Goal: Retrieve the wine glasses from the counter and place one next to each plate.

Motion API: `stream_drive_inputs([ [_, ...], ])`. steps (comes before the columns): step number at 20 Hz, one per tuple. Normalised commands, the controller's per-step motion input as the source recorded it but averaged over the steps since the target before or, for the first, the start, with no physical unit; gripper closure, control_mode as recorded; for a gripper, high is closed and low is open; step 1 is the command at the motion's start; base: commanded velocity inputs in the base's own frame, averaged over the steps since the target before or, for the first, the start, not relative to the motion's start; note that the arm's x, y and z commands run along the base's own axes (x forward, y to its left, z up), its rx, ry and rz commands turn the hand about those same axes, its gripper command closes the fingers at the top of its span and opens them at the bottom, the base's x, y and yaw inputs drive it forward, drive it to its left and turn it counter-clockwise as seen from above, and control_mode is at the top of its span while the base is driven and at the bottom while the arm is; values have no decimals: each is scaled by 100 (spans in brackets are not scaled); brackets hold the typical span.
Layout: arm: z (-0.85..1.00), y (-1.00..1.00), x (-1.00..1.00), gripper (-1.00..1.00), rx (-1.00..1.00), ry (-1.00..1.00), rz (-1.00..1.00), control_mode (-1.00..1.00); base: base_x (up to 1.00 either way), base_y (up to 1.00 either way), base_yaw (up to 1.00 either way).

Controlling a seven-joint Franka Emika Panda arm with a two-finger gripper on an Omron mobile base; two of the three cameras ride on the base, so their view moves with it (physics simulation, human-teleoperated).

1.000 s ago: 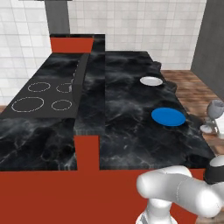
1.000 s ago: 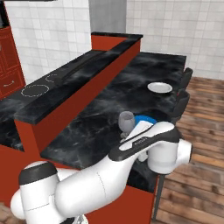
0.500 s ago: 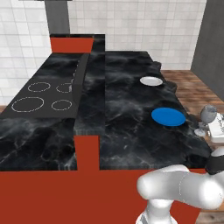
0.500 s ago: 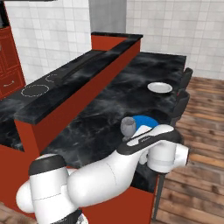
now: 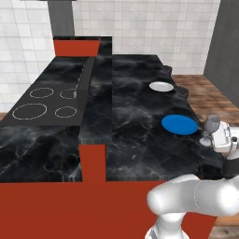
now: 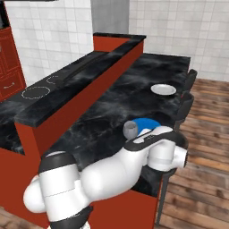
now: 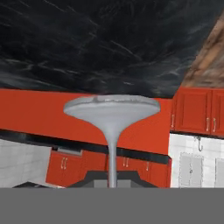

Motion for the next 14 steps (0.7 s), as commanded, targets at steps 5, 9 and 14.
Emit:
stream_drive_inputs([
  [5, -32, -3, 38, 100, -1, -1, 0, -100, 0, 0, 0],
  [9, -34, -12, 49, 100, 0, 0, 0, -100, 0, 0, 0],
  [14, -31, -16, 41, 100, 0, -1, 0, -100, 0, 0, 0],
])
